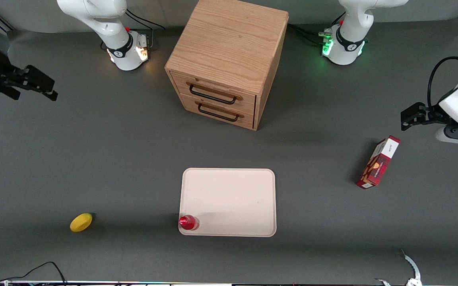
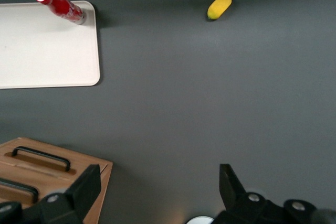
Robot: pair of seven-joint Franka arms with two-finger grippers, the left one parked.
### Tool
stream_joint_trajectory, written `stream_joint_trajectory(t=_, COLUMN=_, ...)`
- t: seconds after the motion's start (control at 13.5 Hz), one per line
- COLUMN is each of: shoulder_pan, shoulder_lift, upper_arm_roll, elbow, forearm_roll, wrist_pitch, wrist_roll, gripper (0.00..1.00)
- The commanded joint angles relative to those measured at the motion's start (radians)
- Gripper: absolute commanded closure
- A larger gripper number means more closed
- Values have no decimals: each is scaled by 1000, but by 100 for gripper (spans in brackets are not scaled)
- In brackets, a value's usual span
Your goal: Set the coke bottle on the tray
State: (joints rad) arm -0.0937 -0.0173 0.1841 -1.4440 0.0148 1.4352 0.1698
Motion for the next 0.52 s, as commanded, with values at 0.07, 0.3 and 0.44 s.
stream_joint_trajectory(t=0.07, shoulder_pan=16, shoulder_lift=-263, upper_arm_roll=-71, elbow=-511, forearm_roll=44, wrist_pitch=292, wrist_roll=-61, gripper=0)
stream_joint_trajectory(t=0.3, shoulder_pan=25, shoulder_lift=-248, upper_arm_roll=-69, elbow=-485, forearm_roll=42, wrist_pitch=288, wrist_roll=-50, gripper=0)
stream_joint_trajectory(t=0.44, shoulder_pan=26, shoulder_lift=-195, upper_arm_roll=-71, elbow=-393, forearm_roll=43, wrist_pitch=237, wrist_roll=-9, gripper=0)
